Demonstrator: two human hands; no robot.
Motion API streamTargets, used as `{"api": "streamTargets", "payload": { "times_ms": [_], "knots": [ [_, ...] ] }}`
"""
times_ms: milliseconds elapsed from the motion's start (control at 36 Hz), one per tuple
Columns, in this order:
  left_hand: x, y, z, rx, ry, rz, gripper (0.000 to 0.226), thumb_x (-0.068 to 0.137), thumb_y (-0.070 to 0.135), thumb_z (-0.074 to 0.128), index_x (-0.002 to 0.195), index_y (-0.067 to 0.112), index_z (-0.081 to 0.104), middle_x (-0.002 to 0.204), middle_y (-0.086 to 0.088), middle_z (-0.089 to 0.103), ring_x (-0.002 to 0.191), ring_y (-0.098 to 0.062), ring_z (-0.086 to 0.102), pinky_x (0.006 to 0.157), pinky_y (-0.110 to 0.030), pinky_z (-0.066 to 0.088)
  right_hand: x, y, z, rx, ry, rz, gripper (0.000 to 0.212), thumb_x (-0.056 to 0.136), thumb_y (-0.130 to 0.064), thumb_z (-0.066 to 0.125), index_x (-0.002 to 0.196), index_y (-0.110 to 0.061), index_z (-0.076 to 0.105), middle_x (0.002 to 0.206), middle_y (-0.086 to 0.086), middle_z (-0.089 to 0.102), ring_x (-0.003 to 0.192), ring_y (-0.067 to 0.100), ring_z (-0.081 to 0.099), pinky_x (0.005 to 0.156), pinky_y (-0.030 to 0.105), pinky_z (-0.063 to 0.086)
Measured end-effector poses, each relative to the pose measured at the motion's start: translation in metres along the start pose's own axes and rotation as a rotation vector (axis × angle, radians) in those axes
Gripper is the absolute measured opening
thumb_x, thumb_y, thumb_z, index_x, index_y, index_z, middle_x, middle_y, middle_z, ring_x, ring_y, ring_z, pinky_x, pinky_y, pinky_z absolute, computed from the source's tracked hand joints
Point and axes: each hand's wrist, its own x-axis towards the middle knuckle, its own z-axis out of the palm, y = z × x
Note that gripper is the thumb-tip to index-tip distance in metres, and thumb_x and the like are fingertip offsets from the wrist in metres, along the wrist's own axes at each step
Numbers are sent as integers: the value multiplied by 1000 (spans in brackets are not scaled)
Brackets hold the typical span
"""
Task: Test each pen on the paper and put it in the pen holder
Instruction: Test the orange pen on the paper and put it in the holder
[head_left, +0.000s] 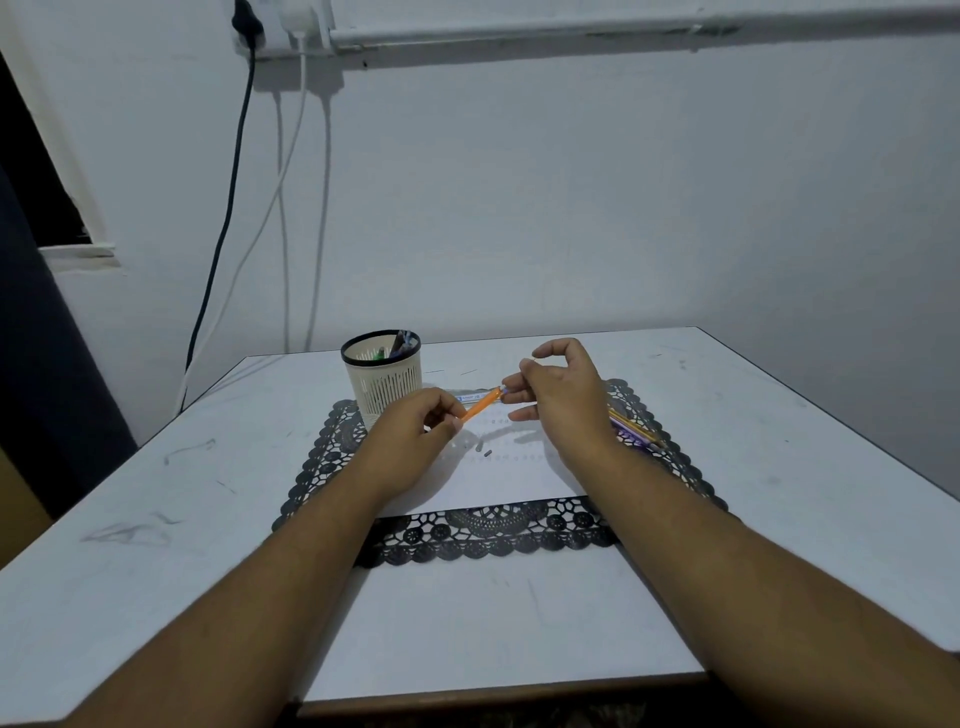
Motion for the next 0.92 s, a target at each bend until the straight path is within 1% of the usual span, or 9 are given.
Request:
{"api": "streamTargets", "payload": {
  "times_ms": [111, 250, 389, 472, 583, 750, 861, 917],
  "knots": [
    [0, 0, 0, -26, -7, 4, 10, 97, 11, 67, 98, 20, 71, 92, 4, 66, 77, 2, 57, 73, -15, 45, -1, 0, 1, 15, 6, -15, 11, 102, -10, 59, 103, -18, 52, 84, 14, 77, 73, 29, 75, 59, 39, 60],
    [0, 1, 0, -51, -2, -3, 12, 97, 8, 66, 96, 19, 71, 90, 4, 67, 76, 3, 56, 72, -13, 43, -2, 0, 1, 16, -15, -22, 10, 101, -9, 61, 102, -16, 54, 84, 14, 77, 74, 30, 75, 62, 40, 61],
    [0, 1, 0, -83, 1, -19, 12, 97, 7, 66, 97, 18, 71, 90, 3, 66, 76, 3, 56, 72, -12, 43, -2, -1, 1, 14, -9, -46, 8, 100, -9, 62, 103, -15, 57, 83, 13, 78, 73, 28, 75, 60, 37, 60],
    [0, 2, 0, -102, -2, -29, 12, 98, 9, 66, 97, 20, 71, 89, 4, 67, 76, 2, 56, 71, -12, 43, -3, -2, 2, 3, -1, -47, 6, 102, -10, 60, 100, -15, 60, 83, 12, 78, 74, 27, 74, 60, 38, 60],
    [-1, 2, 1, -99, 3, -31, 12, 98, 9, 66, 97, 20, 71, 90, 3, 67, 75, 4, 56, 70, -10, 42, -3, -5, 1, 24, 3, -17, 9, 106, -15, 55, 100, -14, 62, 83, 14, 77, 73, 27, 74, 58, 36, 60],
    [0, 1, 0, -113, 9, -42, 12, 97, 9, 66, 97, 20, 71, 89, 3, 67, 73, 2, 56, 69, -15, 42, -5, -8, 0, 43, 12, -13, 11, 106, -16, 54, 102, -11, 63, 84, 13, 77, 75, 27, 74, 57, 32, 59],
    [0, 1, 1, -123, 8, -45, 12, 98, 10, 66, 97, 21, 71, 88, 5, 67, 74, 1, 56, 70, -18, 43, -5, -8, 0, 41, 12, -27, 9, 105, -14, 56, 102, -12, 64, 83, 11, 77, 76, 27, 73, 58, 33, 60],
    [0, 1, 1, -124, 9, -45, 12, 98, 11, 66, 97, 22, 71, 88, 5, 67, 75, 1, 57, 70, -18, 43, -5, -6, -1, 31, 4, -37, 4, 103, -11, 59, 103, -11, 63, 84, 11, 77, 77, 27, 73, 59, 35, 60]
  ]
}}
